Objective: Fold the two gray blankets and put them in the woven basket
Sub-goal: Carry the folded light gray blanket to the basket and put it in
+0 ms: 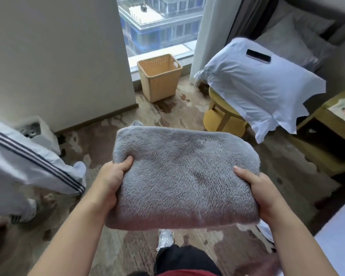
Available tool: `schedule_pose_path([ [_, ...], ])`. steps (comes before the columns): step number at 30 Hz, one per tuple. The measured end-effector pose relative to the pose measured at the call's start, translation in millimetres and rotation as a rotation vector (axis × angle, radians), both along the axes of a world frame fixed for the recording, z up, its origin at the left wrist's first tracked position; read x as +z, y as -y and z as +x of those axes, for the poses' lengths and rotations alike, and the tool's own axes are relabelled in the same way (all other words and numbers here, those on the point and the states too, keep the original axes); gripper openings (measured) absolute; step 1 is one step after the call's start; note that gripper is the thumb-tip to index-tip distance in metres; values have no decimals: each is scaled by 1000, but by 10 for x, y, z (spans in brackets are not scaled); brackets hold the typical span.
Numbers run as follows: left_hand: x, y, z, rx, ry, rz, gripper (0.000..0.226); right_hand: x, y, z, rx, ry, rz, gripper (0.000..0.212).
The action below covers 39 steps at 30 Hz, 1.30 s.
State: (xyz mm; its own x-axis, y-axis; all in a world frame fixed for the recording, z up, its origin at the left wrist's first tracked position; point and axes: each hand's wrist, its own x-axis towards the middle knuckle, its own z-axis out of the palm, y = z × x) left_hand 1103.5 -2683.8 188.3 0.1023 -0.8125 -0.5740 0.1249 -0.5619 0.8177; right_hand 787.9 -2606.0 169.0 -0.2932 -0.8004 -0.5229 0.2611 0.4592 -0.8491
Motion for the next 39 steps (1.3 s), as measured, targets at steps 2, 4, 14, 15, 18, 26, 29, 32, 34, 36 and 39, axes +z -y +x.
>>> schedule_pose_path([
  [2, 77, 493, 15, 11, 10, -15, 14, 67, 533, -1, 7, 12, -8, 53],
  [4, 148, 914, 54, 13, 14, -16, 15, 135, 997, 22, 7, 12, -17, 48],
  [14, -45, 3508, 60, -109, -39, 37, 20, 41, 3259, 112, -49, 29, -14, 43],
  [15, -76, 3824, 30, -130, -46, 34, 19, 39, 3505, 106, -80, 29, -3, 39],
  [18, -116, 4668, -63, -178, -57, 57, 20, 71, 4159, 49, -141, -3, 20, 28],
  [26, -55, 6460, -462, -275, -97, 84, 18, 224, 5678, -213, -251, -47, 23, 32],
  [29, -138, 7072, -639, -268, -98, 108, 18, 128, 6321, -424, -232, -41, 31, 32],
  [32, -287, 7698, -819, -215, -72, 132, 17, -88, 7097, -684, -181, -22, 56, 36],
  [34, -360, 8102, -913, -167, -49, 145, 18, -224, 7685, -848, -131, -6, 62, 35],
  [36, -433, 8487, -979, -85, -12, 164, 18, -322, 8310, -995, -62, -5, 78, 34],
  [39, -460, 8963, -1047, 27, 25, 183, 17, -397, 9133, -1163, 69, 5, 124, 29],
])
